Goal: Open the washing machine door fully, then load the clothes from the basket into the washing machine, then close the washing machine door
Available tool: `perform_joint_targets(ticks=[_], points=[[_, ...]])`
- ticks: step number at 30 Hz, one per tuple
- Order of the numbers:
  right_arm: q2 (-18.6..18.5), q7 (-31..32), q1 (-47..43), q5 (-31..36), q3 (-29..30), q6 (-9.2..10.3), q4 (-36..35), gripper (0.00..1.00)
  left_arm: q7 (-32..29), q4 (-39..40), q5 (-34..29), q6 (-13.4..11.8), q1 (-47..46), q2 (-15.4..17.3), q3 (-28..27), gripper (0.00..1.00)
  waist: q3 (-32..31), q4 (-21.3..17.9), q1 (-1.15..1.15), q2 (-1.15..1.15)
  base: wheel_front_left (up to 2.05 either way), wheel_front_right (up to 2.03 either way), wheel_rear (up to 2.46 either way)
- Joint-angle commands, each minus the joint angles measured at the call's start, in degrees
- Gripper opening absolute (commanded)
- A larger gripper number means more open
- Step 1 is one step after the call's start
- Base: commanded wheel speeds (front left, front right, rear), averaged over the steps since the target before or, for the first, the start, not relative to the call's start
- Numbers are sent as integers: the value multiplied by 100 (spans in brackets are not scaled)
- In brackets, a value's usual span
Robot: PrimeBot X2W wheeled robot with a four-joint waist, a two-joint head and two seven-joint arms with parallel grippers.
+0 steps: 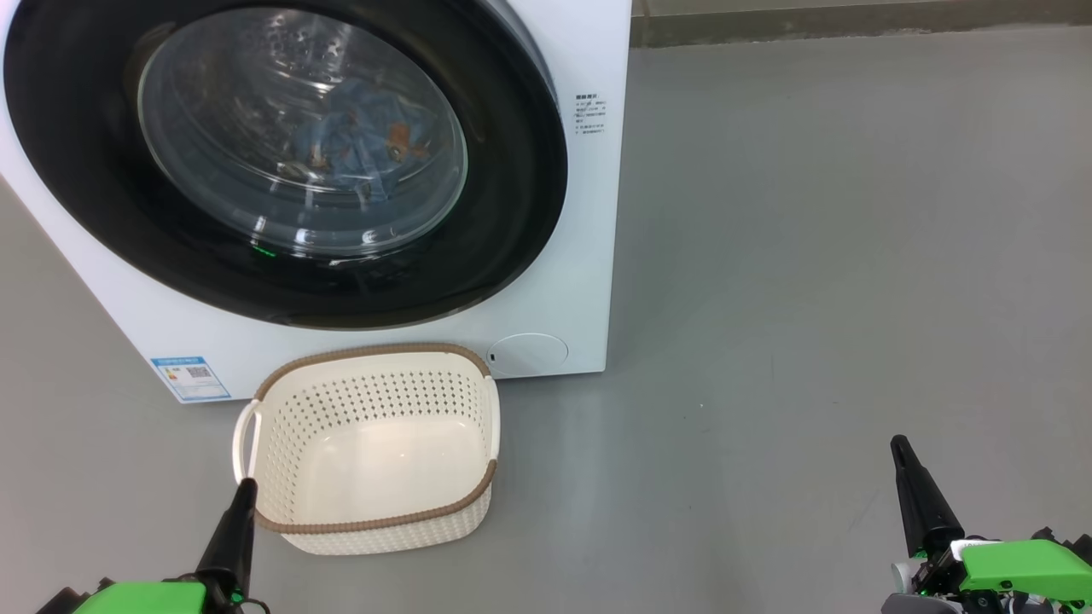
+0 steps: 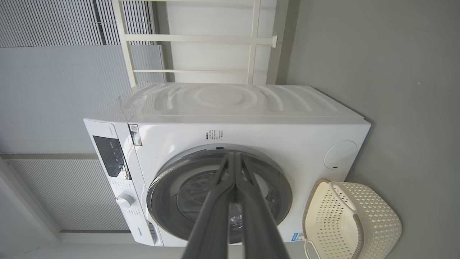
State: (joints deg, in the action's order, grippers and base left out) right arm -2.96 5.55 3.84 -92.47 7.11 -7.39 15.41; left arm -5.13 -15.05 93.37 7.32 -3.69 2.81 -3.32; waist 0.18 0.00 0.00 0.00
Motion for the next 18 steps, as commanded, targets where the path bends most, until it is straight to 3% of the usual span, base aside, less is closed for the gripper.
perform_joint_targets(ticks=[1, 18], points=[[-29, 54, 229, -10, -108, -10, -141, 0, -41, 105, -22, 16, -240, 94, -201, 0, 0, 0, 0, 0, 0, 0, 0], [-21, 64, 230, 0, -96, -10, -141, 0, -61, 104, -42, 16, -242, 77, -226, 0, 0, 0, 0, 0, 0, 0, 0]])
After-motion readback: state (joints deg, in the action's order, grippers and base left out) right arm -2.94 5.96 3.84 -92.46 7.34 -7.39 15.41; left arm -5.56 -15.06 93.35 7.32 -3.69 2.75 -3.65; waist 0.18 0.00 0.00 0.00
